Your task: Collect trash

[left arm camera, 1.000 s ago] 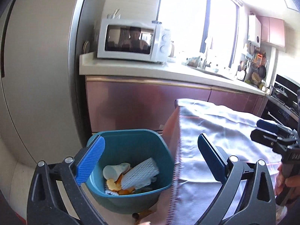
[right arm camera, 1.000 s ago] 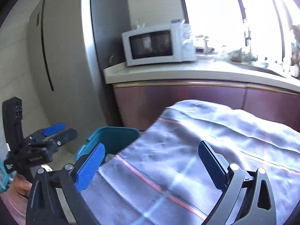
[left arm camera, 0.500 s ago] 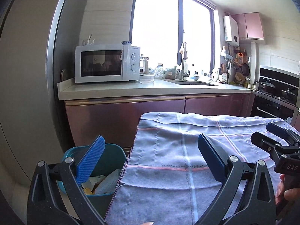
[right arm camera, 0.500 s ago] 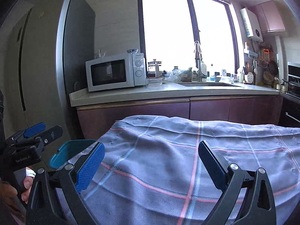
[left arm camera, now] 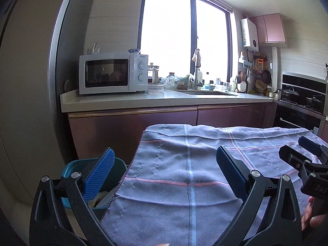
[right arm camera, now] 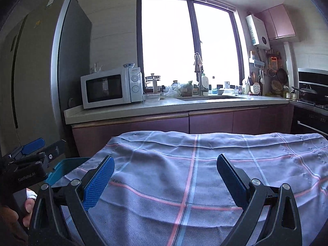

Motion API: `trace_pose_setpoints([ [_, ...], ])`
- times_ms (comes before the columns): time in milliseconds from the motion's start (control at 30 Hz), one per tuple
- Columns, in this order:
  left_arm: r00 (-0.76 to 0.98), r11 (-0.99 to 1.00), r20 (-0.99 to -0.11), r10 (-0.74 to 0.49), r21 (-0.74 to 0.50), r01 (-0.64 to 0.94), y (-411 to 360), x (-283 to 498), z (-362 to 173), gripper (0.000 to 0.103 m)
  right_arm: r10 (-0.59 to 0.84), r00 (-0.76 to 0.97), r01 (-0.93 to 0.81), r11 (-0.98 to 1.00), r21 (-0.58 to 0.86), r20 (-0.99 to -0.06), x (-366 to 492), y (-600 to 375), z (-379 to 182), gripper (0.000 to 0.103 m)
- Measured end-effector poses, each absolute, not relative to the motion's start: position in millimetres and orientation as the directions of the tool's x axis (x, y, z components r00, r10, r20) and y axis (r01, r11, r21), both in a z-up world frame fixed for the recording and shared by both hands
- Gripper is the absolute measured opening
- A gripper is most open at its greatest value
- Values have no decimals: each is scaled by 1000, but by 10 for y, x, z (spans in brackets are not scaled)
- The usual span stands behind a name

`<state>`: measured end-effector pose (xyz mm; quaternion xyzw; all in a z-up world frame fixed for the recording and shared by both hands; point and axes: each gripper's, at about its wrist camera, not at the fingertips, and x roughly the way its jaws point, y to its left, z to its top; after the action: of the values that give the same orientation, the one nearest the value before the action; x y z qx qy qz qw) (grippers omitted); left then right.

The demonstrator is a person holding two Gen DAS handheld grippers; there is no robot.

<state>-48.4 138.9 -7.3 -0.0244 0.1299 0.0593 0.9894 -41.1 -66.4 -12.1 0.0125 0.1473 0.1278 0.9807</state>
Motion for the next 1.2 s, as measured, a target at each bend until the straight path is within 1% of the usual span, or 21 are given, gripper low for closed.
trace_pose_setpoints([
  [400,962,992,-249,109,-36,-122,1359,-549,-63,97,249,932,-241,969,61,-265,-486,-719,-80,97],
  [1200,964,993,-246,97,-38,-109,1290,-538,-61,97,242,933,-235,970,59,-267,-481,-748,-49,97],
])
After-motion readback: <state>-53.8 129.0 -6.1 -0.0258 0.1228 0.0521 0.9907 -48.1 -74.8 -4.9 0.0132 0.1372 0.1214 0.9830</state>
